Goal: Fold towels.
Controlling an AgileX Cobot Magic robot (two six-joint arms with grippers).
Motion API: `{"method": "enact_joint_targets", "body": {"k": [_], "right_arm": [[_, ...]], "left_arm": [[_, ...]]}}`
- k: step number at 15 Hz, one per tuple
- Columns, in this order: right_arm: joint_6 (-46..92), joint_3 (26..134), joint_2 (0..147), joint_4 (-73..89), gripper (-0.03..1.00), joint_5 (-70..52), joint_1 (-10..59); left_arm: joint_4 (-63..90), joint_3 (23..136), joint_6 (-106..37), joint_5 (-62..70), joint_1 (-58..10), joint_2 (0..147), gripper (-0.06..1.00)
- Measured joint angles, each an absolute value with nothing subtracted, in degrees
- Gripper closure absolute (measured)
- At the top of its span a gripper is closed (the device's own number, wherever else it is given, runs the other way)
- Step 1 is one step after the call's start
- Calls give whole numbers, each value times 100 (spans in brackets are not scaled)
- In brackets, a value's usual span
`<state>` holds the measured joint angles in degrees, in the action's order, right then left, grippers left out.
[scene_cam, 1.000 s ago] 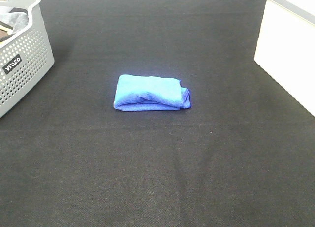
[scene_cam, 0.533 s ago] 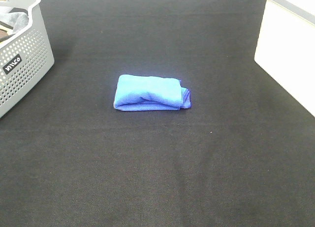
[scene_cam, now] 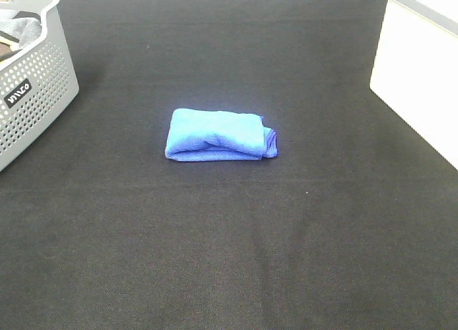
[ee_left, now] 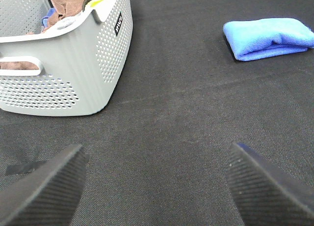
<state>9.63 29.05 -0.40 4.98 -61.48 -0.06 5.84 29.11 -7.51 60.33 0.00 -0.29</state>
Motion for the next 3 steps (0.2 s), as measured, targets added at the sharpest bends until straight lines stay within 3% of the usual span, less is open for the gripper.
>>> {"method": "enact_joint_targets", "body": {"k": [3], "right_arm": [[963, 2905, -40, 498, 9, -6148, -6]], "left_arm": [[584, 2911, -751, 6033, 0, -29, 19]]}}
